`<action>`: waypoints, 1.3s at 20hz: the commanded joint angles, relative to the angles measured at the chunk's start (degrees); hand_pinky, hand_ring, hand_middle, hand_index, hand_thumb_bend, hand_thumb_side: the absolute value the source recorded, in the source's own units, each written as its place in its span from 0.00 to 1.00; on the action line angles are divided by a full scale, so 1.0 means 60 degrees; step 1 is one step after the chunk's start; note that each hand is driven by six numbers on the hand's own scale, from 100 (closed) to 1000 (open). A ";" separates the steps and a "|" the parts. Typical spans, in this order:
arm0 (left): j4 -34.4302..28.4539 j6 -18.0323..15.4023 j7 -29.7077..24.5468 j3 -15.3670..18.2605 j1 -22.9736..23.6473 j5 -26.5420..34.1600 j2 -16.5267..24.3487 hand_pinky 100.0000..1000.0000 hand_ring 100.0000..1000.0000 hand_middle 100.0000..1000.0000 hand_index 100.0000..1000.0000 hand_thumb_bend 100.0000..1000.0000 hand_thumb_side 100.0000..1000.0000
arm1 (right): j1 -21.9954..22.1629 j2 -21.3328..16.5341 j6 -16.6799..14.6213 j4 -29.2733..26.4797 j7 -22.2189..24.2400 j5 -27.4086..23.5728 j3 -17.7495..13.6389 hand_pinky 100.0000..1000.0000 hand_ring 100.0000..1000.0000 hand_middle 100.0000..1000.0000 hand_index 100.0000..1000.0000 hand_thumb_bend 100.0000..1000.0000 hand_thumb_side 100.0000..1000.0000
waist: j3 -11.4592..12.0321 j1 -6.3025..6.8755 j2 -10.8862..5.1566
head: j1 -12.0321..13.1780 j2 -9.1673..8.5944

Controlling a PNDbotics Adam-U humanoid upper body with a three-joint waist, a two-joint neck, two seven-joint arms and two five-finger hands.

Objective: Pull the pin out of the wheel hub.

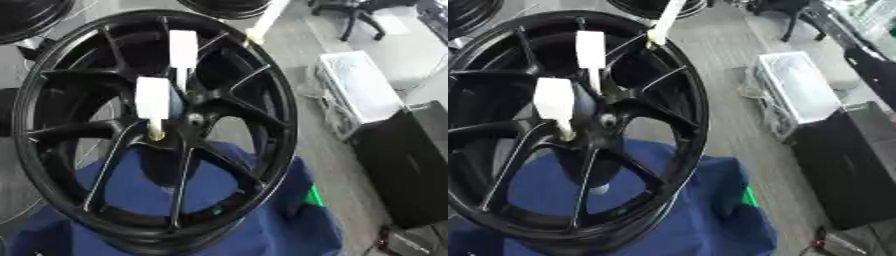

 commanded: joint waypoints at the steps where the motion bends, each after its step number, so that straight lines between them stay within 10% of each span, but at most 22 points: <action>1: -0.0221 -0.0040 0.0059 0.0137 -0.0019 -0.0047 0.0291 0.72 0.74 0.63 0.69 0.05 0.77 | 0.1135 0.0446 -0.0413 -0.0136 -0.1062 0.0541 -0.1028 0.73 0.44 0.22 0.32 0.00 0.32 | -0.0098 0.0080 -0.0182 | 0.0293 -0.0053; 6: -0.0332 -0.0056 0.0019 0.0088 -0.0134 -0.0049 0.0170 0.72 0.74 0.63 0.69 0.04 0.76 | 0.3148 0.2821 -0.1855 -0.0136 -0.2457 0.2607 -0.1467 0.74 0.46 0.24 0.33 0.00 0.21 | -0.0155 0.0294 -0.0136 | 0.0681 -0.0177; 11: -0.0499 -0.0066 -0.0049 0.0018 -0.0298 -0.0061 0.0052 0.72 0.74 0.63 0.69 0.04 0.74 | 0.3678 0.5166 -0.2471 -0.0136 -0.3453 0.4903 -0.1248 0.77 0.50 0.34 0.42 0.00 0.10 | -0.0147 0.0466 -0.0103 | 0.0956 -0.0292; 16: -0.0567 -0.0025 -0.0128 -0.0070 -0.0410 -0.0082 0.0022 0.72 0.74 0.63 0.69 0.04 0.74 | 0.3653 0.6694 -0.2200 -0.0136 -0.3890 0.7072 -0.0928 0.90 0.73 0.69 0.82 0.00 0.09 | -0.0194 0.0559 -0.0099 | 0.1072 -0.0324; 26: -0.0567 0.0055 -0.0251 -0.0195 -0.0487 -0.0067 0.0040 0.72 0.74 0.63 0.69 0.04 0.74 | 0.3502 0.7719 -0.0755 -0.0136 -0.3027 0.8345 -0.0704 0.97 0.77 0.76 0.91 0.00 0.13 | -0.0224 0.0602 -0.0079 | 0.1043 -0.0344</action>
